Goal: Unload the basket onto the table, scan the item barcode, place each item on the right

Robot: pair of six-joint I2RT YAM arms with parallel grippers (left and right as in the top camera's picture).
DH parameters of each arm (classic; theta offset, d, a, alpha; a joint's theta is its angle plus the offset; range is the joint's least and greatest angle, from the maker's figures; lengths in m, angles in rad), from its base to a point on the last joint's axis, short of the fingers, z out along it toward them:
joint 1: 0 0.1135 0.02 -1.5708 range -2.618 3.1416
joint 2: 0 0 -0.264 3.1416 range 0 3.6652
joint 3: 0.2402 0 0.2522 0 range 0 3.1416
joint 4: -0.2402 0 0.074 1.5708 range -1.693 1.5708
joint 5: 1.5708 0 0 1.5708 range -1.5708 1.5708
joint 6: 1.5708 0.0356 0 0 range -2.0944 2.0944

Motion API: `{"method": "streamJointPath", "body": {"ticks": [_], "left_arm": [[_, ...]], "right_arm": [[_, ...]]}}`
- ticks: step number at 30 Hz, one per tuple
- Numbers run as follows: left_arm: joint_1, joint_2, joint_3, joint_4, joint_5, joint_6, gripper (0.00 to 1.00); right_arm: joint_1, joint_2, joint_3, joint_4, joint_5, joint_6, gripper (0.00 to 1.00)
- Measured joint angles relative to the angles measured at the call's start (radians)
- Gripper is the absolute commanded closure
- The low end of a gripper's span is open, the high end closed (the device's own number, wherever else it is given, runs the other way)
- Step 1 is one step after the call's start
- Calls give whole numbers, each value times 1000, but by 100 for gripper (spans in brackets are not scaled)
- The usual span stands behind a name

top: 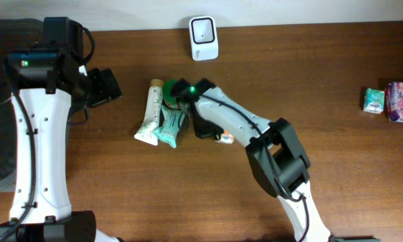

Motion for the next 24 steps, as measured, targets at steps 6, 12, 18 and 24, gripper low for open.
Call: {"method": "streamJointPath", "body": {"ticks": [6,12,18,24], "left_arm": [[0,0,0,0,0,0,1],[0,0,0,1,0,0,1],[0,0,0,0,0,0,1],[0,0,0,0,0,0,1]], "right_arm": [[-225,-20,137,-21,-612,-320,96],[-374,-22,-42,72,-1029,-507,96],[-510,-22,-232,149,-1093,-530,94],[-534,-114,-232,111,-994,-542,74]]}}
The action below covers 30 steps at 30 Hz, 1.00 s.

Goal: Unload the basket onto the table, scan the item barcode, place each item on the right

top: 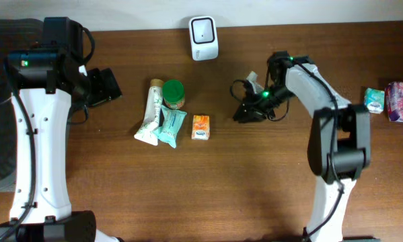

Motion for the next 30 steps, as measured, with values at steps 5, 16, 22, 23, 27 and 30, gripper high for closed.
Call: {"method": "streamJointPath", "body": {"ticks": [5,16,22,23,27,30], "left_arm": [[0,0,0,0,0,0,1],[0,0,0,0,0,0,1],[0,0,0,0,0,0,1],[0,0,0,0,0,0,1],[0,0,0,0,0,0,1],[0,0,0,0,0,0,1]], "right_arm": [[244,-147,49,68,306,102,49],[604,-70,51,257,877,462,49],[626,4,50,315,926,484,54],[629,12,50,315,928,484,58],[633,62,49,314,977,487,63],[634,64,49,299,1015,488,94]]}}
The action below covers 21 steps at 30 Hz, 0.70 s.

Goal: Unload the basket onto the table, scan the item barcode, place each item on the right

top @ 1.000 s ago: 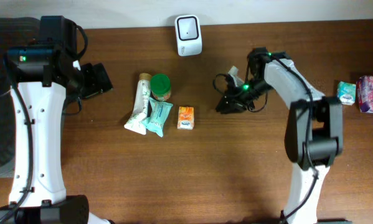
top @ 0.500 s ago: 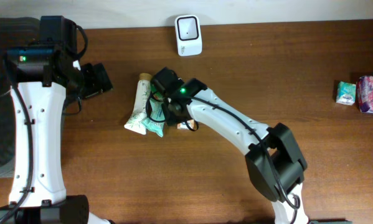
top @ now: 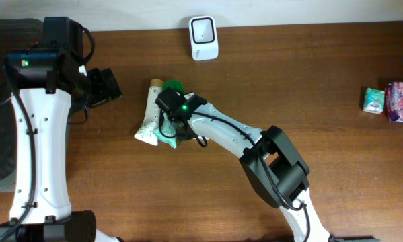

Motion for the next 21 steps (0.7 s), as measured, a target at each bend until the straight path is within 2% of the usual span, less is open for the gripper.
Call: {"method": "streamJointPath", "body": {"ticks": [4,7,10,14,17,18,21], "left_arm": [[0,0,0,0,0,0,1],[0,0,0,1,0,0,1],[0,0,0,0,0,0,1],[0,0,0,0,0,0,1],[0,0,0,0,0,0,1],[0,0,0,0,0,0,1],[0,0,0,-1,0,0,1]], "right_arm": [[-4,-1,18,-87,8,0,96],[-45,-1,74,-171,-91,-26,96],[-185,-20,172,-235,-357,-132,96],[-402,-43,170,-292,-755,-323,96],[-467,-43,84,-272,-1009,-440,96],[-481,-47,-3,-204,-1118,-478,96],[-500,-43,-171,-64,-1261,-505,96]]}}
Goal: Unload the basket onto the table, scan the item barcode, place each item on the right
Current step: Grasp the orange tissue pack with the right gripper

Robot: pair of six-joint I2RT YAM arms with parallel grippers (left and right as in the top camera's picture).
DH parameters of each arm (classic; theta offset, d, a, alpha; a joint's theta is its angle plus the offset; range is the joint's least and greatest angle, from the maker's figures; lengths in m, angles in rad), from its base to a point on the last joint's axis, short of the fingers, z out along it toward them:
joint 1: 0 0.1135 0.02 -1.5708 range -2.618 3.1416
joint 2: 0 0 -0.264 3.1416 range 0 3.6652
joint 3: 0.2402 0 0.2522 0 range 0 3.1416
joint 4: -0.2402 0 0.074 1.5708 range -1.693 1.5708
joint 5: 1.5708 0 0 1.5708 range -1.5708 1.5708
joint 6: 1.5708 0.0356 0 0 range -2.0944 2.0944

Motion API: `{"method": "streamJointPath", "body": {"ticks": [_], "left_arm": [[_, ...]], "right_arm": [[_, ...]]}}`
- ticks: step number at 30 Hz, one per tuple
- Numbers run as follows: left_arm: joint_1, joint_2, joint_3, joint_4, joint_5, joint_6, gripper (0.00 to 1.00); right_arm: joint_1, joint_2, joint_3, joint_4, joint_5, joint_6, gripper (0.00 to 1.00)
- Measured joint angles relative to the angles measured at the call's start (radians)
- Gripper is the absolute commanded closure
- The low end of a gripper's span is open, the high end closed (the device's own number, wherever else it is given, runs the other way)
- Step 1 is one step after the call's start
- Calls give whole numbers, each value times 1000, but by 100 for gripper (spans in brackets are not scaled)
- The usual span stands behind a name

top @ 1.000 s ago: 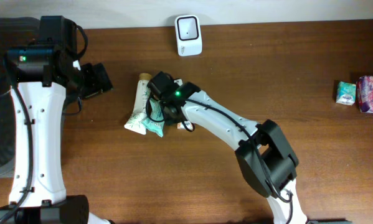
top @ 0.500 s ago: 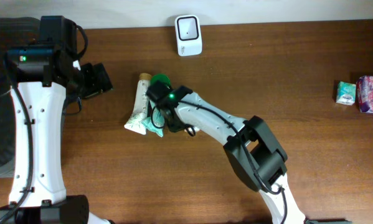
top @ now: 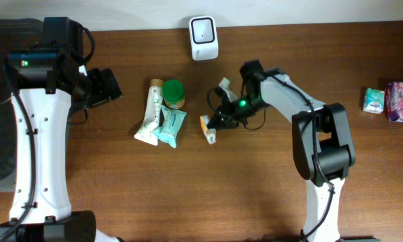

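The white barcode scanner [top: 203, 30] stands at the table's back edge. A small orange-and-white carton [top: 206, 124] sits tipped on edge at mid-table, right of the item cluster. My right gripper [top: 214, 124] reaches in from the right and appears shut on the carton's right side. My left gripper [top: 107, 86] hangs at the far left, away from every item. Its fingers are too dark to read.
Left of the carton lie a white tube [top: 149, 114], a green-lidded jar [top: 173, 94] and a teal pouch [top: 169, 129], close together. A small teal pack [top: 373, 101] and a pink pack [top: 401, 103] sit at the far right edge.
My right gripper was over the teal pouch, its arm covering the carton's spot. Now it is right of the cluster at the carton, which shows tipped up. The left arm is unchanged.
At first my right gripper was by the jar and pouch, the carton peeking out beneath the arm. Then it was off to the right and the carton lay flat beside the pouch. Then it was over the pouch. Now it is on the tilted carton.
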Motion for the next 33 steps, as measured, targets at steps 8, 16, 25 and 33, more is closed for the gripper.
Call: {"method": "streamJointPath", "body": {"ticks": [8,16,25,33], "left_arm": [[0,0,0,1,0,0,1],[0,0,0,0,0,0,1],[0,0,0,1,0,0,1],[0,0,0,1,0,0,1]], "right_arm": [[-164,1,-71,2,46,26,90],[-243,1,1,-214,358,64,66],[-151,0,175,-346,377,-68,47],[-34,0,60,-112,421,-26,57]]}}
